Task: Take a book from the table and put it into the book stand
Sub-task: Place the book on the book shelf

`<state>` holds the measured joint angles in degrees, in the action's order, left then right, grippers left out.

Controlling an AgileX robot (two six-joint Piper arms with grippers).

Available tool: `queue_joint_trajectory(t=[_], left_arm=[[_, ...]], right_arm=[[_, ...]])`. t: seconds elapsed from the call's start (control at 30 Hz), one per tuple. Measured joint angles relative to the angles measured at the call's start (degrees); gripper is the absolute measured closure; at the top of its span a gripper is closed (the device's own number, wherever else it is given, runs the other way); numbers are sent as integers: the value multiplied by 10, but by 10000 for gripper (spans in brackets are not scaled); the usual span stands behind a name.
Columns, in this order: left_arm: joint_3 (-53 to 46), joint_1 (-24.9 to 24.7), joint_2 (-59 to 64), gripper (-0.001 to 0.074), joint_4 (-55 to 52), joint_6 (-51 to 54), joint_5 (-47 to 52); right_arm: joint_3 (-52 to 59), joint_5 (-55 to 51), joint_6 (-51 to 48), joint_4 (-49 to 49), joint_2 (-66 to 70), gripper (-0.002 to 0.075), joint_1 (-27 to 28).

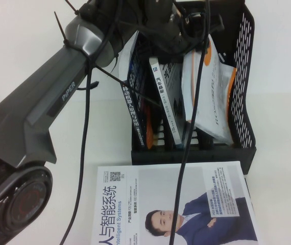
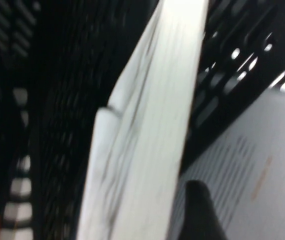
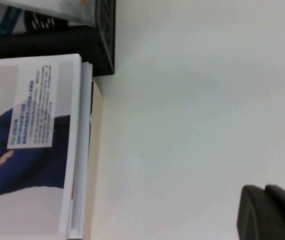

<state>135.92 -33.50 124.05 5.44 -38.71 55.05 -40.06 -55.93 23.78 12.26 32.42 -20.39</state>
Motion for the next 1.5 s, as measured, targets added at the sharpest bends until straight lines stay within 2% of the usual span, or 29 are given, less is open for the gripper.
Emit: queue_joint_trajectory(t=[0.17,0.27,0.4,0.5,0.63,0.77,0.83,1.0,1.13,1.5], left_arm=[[0,3,0,309,16,29,-45],[0,4,0,305,26,45,-65],[0,5,0,301,27,77,-75],[0,6,0,301,27,97,-79],[0,8,0,301,19,106,-83],[0,8,0,301,6,118,-84],[0,8,0,301,3,119,-88],[0,8,0,301,1,119,-91],[0,8,0,301,0,119,-91],[0,8,-16,301,0,127,-88]], right_arm=[[16,45,-46,-17,0,727,0],[30,89,-118,-51,8,727,0],[47,180,-229,-137,46,727,0],[50,265,-347,-233,94,712,0],[50,349,-540,-379,199,613,0],[47,375,-726,-532,325,486,-4],[37,386,-838,-618,379,431,-23],[25,472,-1070,-805,453,358,-105],[23,570,-1127,-878,464,302,-148],[23,616,-1129,-893,464,270,-153]])
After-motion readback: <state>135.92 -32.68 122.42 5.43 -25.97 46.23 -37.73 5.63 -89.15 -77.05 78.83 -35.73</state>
